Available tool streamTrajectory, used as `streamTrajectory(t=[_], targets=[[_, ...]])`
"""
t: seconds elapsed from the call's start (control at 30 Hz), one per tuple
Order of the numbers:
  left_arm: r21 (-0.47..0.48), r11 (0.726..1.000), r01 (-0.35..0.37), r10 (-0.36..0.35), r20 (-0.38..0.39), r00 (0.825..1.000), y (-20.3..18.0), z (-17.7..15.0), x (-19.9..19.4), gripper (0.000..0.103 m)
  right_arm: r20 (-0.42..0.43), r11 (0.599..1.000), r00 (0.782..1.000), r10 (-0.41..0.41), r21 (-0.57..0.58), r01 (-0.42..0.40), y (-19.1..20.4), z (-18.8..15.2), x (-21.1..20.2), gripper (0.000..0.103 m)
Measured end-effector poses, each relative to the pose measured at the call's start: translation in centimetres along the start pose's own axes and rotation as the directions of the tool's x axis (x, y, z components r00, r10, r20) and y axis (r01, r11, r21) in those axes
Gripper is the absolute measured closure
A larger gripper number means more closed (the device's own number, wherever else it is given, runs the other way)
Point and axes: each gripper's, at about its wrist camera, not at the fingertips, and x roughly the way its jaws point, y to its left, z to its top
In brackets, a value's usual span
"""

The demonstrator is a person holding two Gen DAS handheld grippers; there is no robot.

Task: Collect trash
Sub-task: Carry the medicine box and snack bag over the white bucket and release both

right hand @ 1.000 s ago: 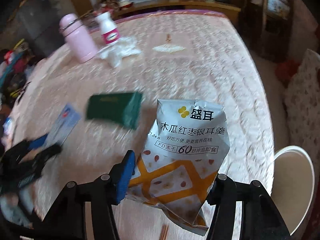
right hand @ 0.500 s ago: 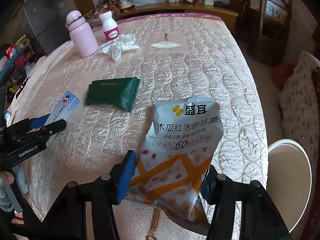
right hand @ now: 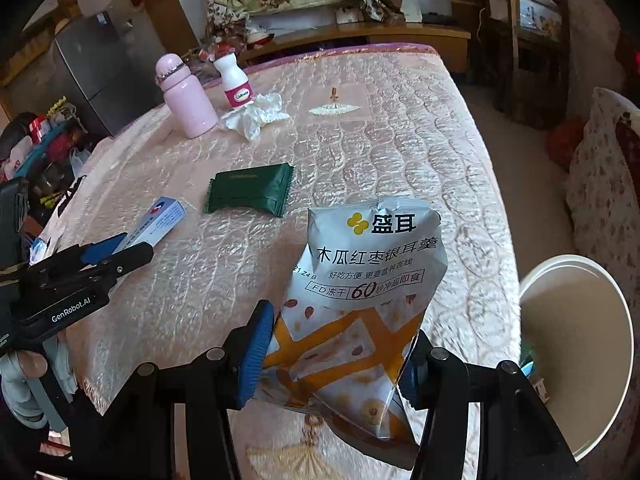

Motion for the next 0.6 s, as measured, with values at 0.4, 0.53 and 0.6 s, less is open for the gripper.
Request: streamTrajectory(t=[0.4, 0.53, 0.6], targets=[[0.050, 0.998, 0.042, -0.043, 0.013, 0.999, -4.0, -0.5, -1.5, 0.057, 0.043, 1.000, 0.999, 0.001, 0.013, -0.002, -1.1, -1.5, -3.1, 0.050], [0.067, 0.996, 0.063, -0.064, 0.019, 0.998, -5.4, -0.4, -2.1, 0.057, 0.054, 1.000, 0.999, -0.009, 0.029, 0.007, -2.1, -2.0, -4.0, 0.050], [0.076, 0.994, 0.076, -0.078, 0.019, 0.997, -6.3, -0.3, -2.2, 0.057, 0.060, 0.999, 0.998, -0.016, 0.038, 0.014, -2.7, -2.3, -4.4, 0.050]])
